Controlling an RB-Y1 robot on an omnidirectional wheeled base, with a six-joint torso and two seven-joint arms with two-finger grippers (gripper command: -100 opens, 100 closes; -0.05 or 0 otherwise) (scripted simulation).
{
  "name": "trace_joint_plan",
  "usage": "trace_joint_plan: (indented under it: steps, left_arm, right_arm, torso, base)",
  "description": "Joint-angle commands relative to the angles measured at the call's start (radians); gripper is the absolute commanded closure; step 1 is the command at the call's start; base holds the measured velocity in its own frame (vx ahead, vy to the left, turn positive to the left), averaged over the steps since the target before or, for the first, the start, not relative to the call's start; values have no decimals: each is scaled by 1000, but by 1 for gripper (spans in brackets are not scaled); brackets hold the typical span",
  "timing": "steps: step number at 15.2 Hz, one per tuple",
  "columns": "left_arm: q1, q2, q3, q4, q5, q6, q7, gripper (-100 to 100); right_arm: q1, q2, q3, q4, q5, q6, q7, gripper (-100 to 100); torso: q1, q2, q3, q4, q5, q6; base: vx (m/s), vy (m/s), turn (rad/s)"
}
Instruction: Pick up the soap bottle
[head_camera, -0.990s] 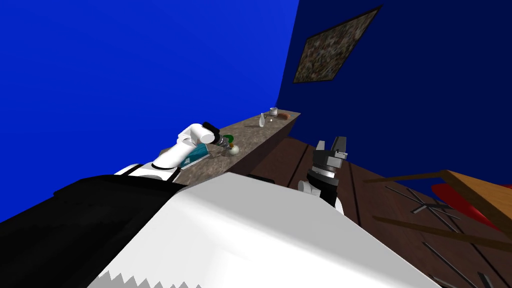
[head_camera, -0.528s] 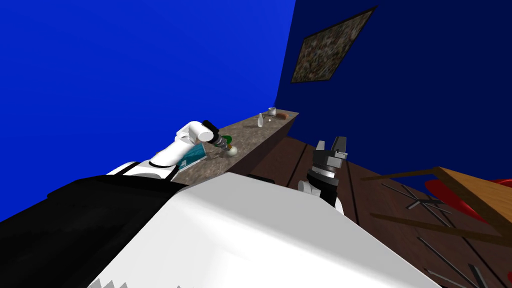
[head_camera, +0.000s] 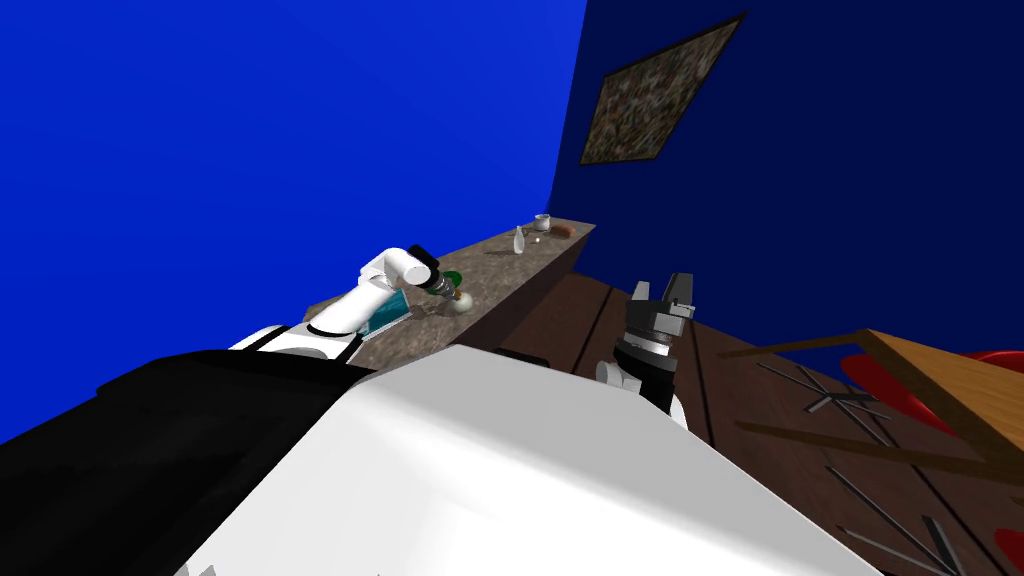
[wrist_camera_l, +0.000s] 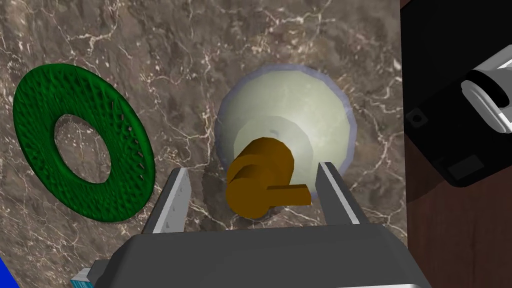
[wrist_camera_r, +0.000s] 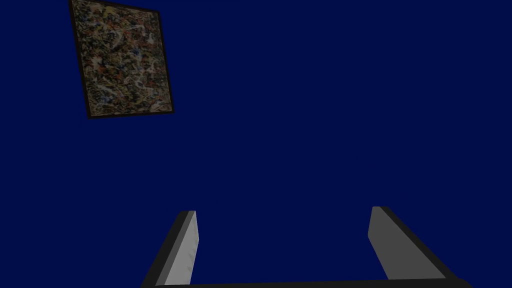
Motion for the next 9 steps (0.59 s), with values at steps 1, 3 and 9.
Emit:
trace_joint_plan:
  steps: [1, 3, 9]
  left_arm:
    - [0, 0, 0, 0, 0, 0, 0, 100]
    - [0, 0, 0, 0, 0, 0, 0, 100]
    - [-5, 26, 18, -53, 35, 37, 38, 100]
  right_arm:
    - [0, 0, 0, 0, 0, 0, 0, 0]
    - [0, 0, 0, 0, 0, 0, 0, 0]
    - [0, 0, 0, 0, 0, 0, 0, 0]
  torso:
    - [0, 0, 0, 0, 0, 0]
    - [1, 0, 0, 0, 0, 0]
    - [2, 0, 0, 1, 0, -1]
  base:
    - [0, 0, 0]
    - [0, 0, 0]
    - [5, 15, 24]
